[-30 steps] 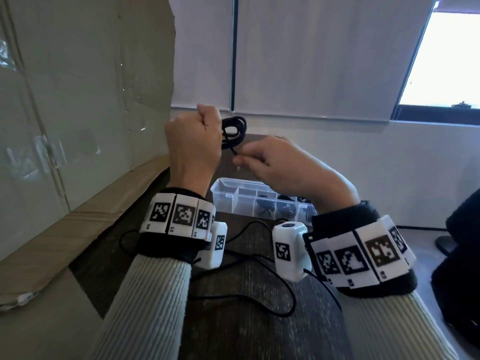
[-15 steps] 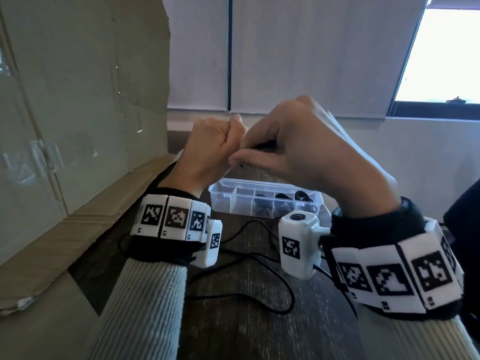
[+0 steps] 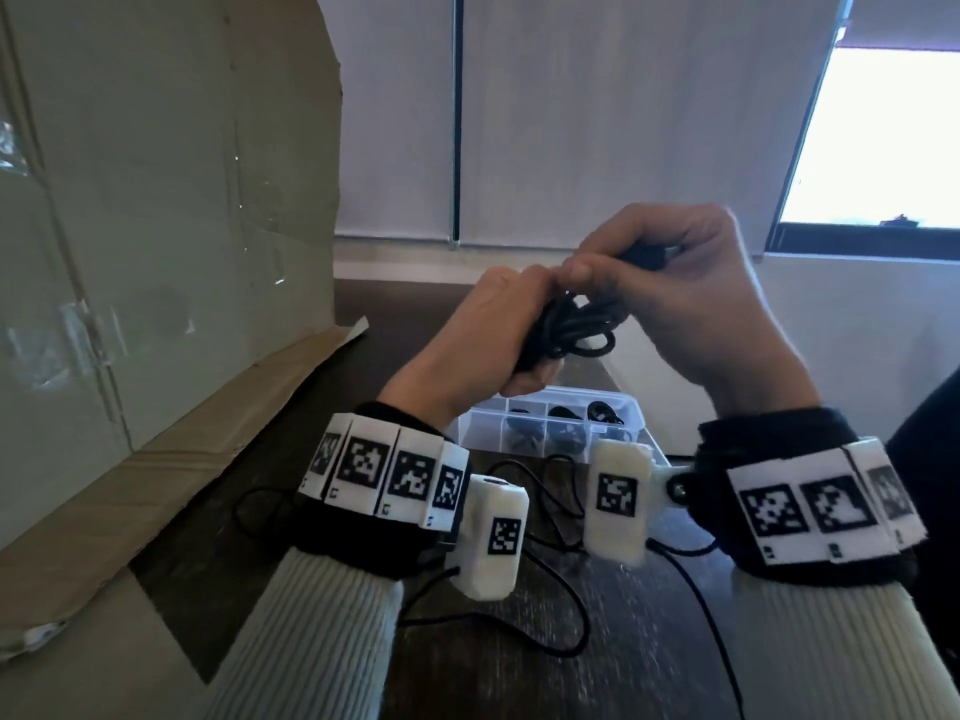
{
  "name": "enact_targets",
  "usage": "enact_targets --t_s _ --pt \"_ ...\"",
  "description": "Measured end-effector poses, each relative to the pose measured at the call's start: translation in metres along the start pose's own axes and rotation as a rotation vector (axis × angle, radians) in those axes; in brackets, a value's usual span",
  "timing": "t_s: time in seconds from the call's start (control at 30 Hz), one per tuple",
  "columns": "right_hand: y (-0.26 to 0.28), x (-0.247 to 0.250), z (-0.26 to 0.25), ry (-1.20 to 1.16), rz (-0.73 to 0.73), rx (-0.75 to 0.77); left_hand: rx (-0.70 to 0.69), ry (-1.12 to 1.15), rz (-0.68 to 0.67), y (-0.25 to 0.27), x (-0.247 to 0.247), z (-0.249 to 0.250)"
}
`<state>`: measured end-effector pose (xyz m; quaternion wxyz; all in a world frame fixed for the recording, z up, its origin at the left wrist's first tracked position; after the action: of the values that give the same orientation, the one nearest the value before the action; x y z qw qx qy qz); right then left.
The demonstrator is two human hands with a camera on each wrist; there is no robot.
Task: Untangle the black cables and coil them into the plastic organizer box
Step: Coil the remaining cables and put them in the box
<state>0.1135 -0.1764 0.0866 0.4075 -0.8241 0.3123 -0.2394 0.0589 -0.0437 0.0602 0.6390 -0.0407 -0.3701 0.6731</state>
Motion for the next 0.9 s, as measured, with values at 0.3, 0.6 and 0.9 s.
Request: enact_targets --t_s 0.3,0.6,0.9 --pt "-0.006 -0.018 0.025 -0.028 -0.003 -0.085 0.125 0.397 0.147 -0.007 0.021 -0.009" --pt "-0.009 -0.032 0.019 0.210 0.023 0.061 0.244 0.686 0.245 -0.008 0.043 -0.005" --pt "-0.003 -0.041 0.032 0.268 0.040 0.010 0.265 0.928 0.218 0.014 0.096 -0.022"
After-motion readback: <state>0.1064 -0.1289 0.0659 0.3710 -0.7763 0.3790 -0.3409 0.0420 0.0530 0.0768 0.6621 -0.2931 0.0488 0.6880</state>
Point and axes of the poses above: each hand's wrist, its own y-axis away from the middle knuckle, its own x-axis out of the back of the hand, z = x × y, the point moved 1 cm from there along -y, towards the middle knuckle, and after that the axes turned 10 degrees about -y, right-handed, at the moved point
